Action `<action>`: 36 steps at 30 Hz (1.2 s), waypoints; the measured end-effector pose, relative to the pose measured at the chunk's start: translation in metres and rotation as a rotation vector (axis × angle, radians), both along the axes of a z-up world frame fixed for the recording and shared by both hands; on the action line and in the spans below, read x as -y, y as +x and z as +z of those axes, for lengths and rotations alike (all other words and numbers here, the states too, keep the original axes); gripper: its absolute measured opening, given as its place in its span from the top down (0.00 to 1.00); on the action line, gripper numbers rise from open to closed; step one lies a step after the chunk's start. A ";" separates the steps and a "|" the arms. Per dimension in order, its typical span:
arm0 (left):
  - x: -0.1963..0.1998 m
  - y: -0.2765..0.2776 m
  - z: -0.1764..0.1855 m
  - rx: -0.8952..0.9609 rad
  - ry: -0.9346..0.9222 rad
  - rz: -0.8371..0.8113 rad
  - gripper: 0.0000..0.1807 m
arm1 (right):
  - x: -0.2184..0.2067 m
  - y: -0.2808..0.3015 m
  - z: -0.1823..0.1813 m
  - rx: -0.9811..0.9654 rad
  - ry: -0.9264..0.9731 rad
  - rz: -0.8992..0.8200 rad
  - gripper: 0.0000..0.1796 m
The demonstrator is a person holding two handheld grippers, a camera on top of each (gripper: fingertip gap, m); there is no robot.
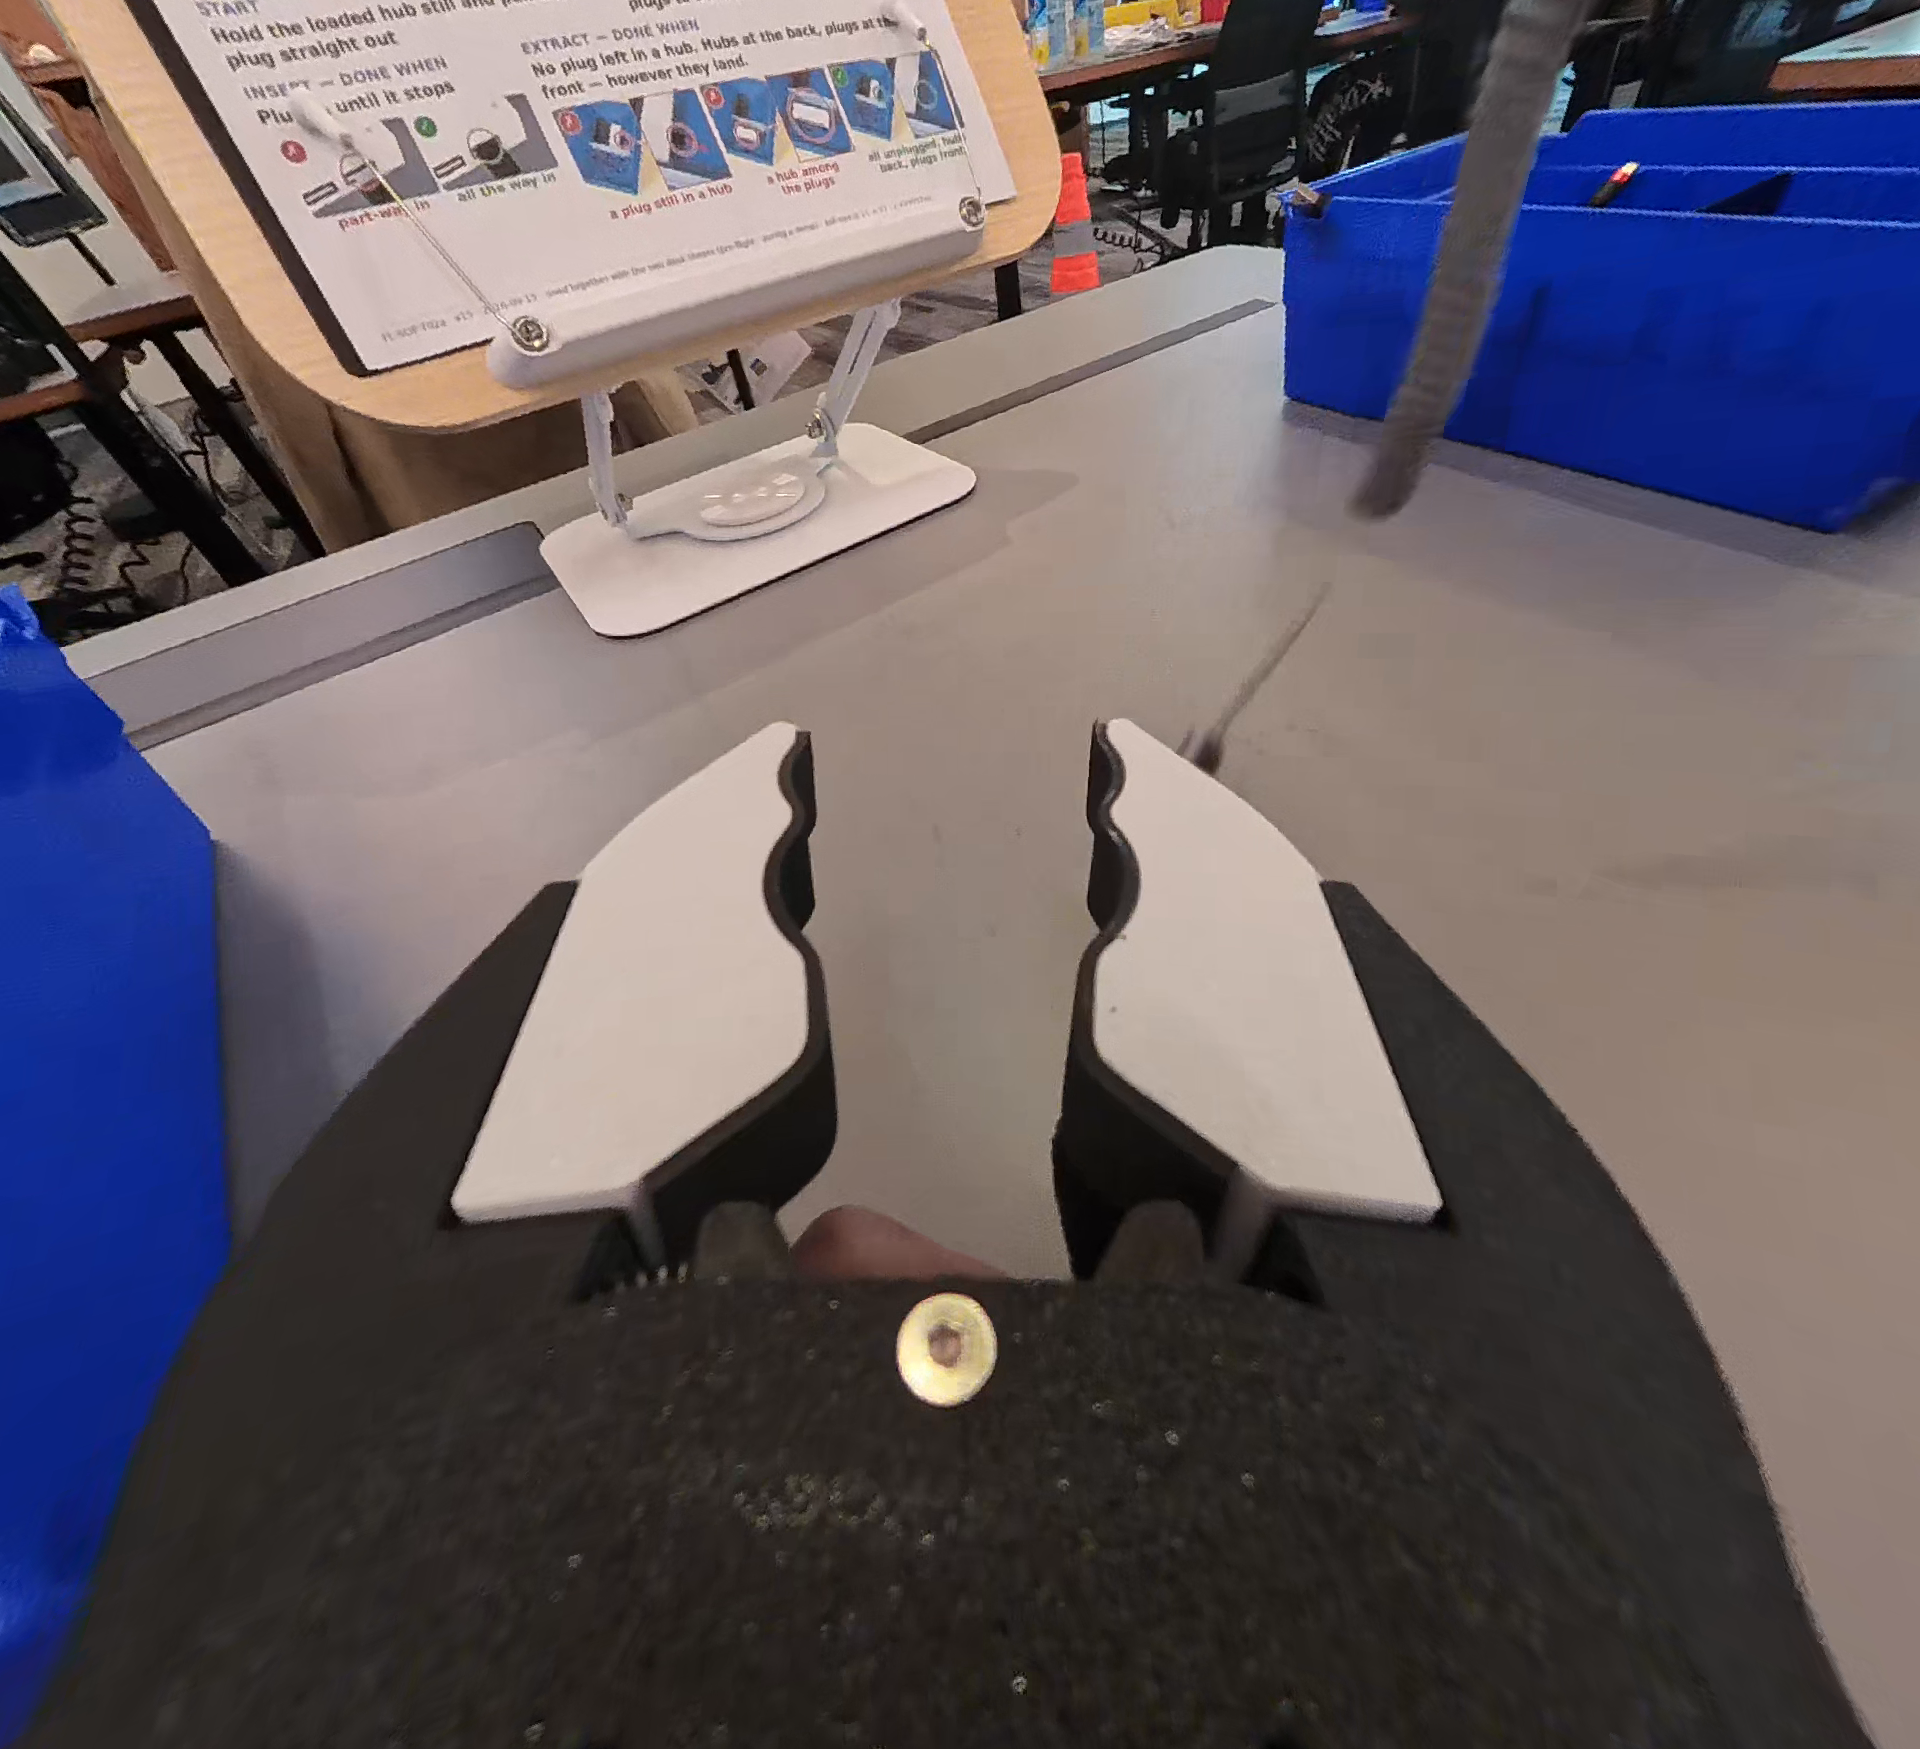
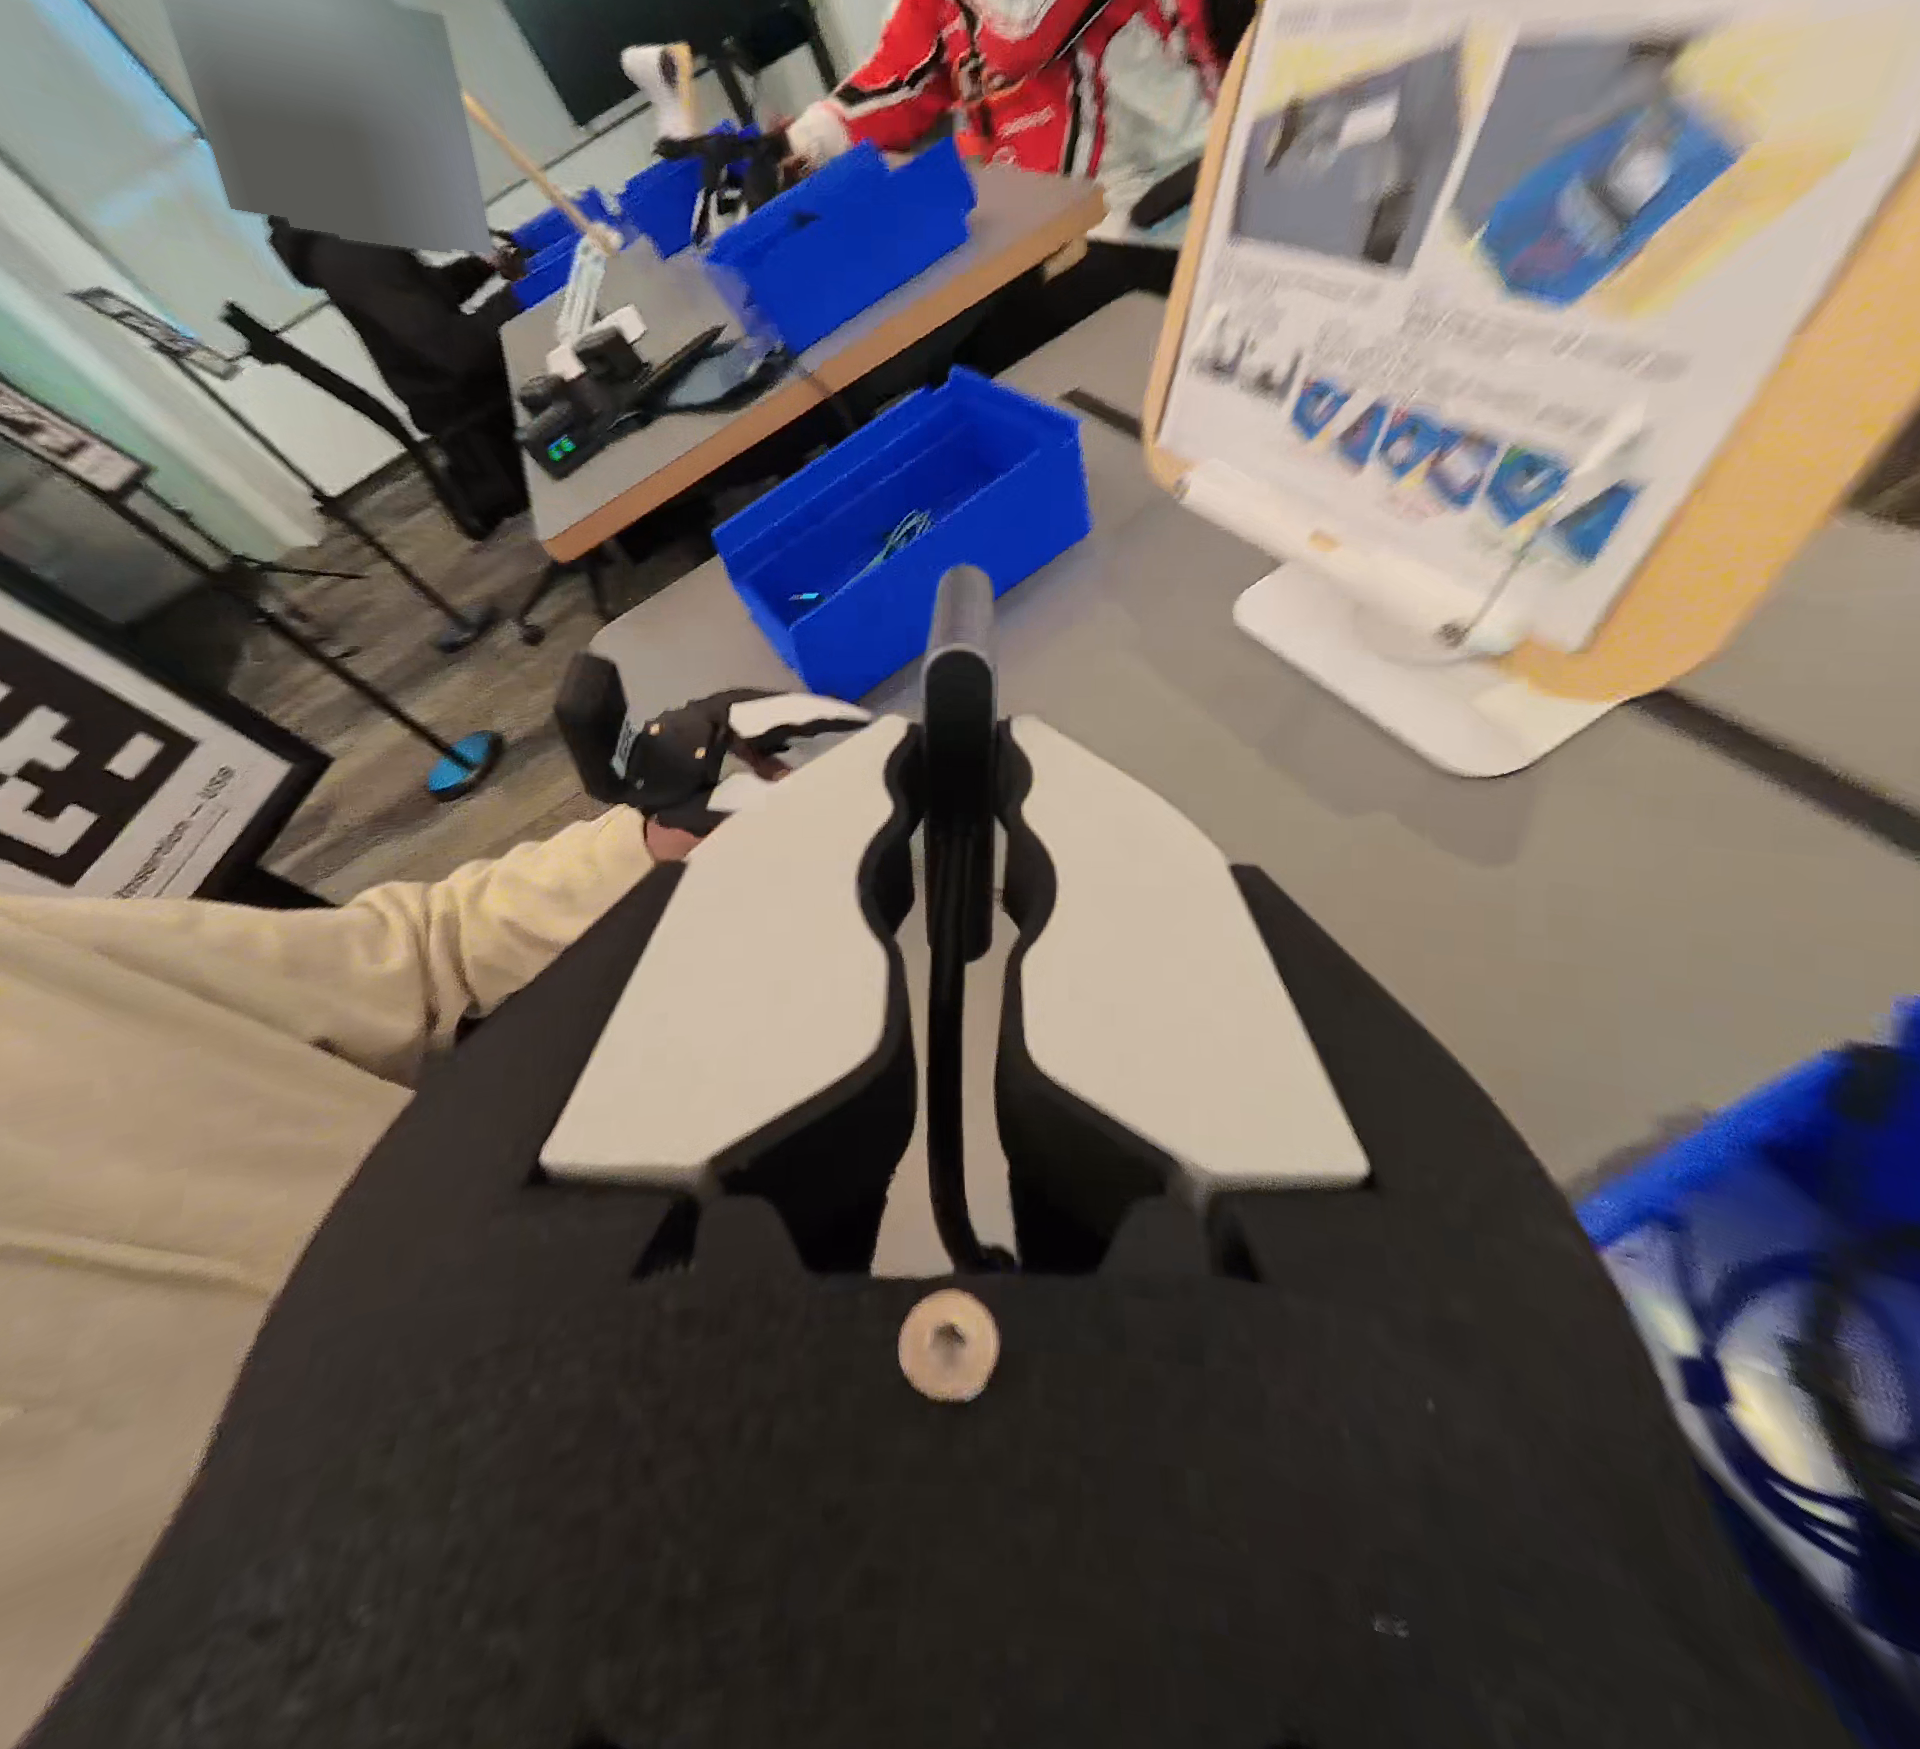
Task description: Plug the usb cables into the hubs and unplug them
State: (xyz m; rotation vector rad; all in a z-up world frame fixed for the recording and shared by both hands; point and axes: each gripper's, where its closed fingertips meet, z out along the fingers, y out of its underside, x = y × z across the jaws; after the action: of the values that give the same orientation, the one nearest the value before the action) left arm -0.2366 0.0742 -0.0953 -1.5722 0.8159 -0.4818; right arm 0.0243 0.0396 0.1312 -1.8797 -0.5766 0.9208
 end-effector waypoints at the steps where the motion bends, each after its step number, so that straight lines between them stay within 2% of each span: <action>1: 0.001 0.001 0.000 -0.010 0.010 -0.002 0.73 | 0.001 0.010 0.022 0.017 0.019 -0.022 0.93; 7: 0.003 0.006 -0.008 -0.064 0.020 -0.009 0.73 | 0.008 0.071 0.140 0.120 0.107 -0.187 0.93; 11: 0.004 0.010 -0.015 -0.084 -0.008 -0.014 0.73 | 0.002 0.125 0.195 0.154 0.121 -0.330 0.93; 15: 0.008 0.015 -0.017 -0.053 -0.057 -0.045 0.71 | -0.010 0.172 0.225 0.167 0.113 -0.443 0.93; 19: 0.012 0.021 -0.023 -0.038 -0.129 -0.083 0.67 | -0.021 0.196 0.230 0.125 0.082 -0.476 0.93; 22: 0.010 0.019 -0.021 -0.017 -0.134 -0.076 0.67 | -0.025 0.207 0.207 0.170 0.044 -0.492 0.93; 25: 0.009 0.020 -0.022 0.006 -0.181 -0.085 0.63 | -0.034 0.220 0.163 0.230 -0.010 -0.515 0.93; 28: 0.010 0.022 -0.020 0.017 -0.175 -0.090 0.64 | -0.046 0.233 0.101 0.300 -0.089 -0.528 0.93; 33: 0.011 0.026 -0.026 -0.078 -0.100 -0.068 0.64 | -0.063 0.234 -0.011 0.336 -0.300 -0.467 0.93; 36: 0.010 0.028 -0.031 -0.122 -0.098 -0.052 0.60 | -0.074 0.231 -0.072 0.388 -0.409 -0.428 0.93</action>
State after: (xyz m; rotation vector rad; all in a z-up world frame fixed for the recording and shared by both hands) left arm -0.2090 0.0645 -0.1264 -1.6867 0.9398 -0.4732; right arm 0.2549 0.1136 0.0595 -2.4529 -0.1931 0.4100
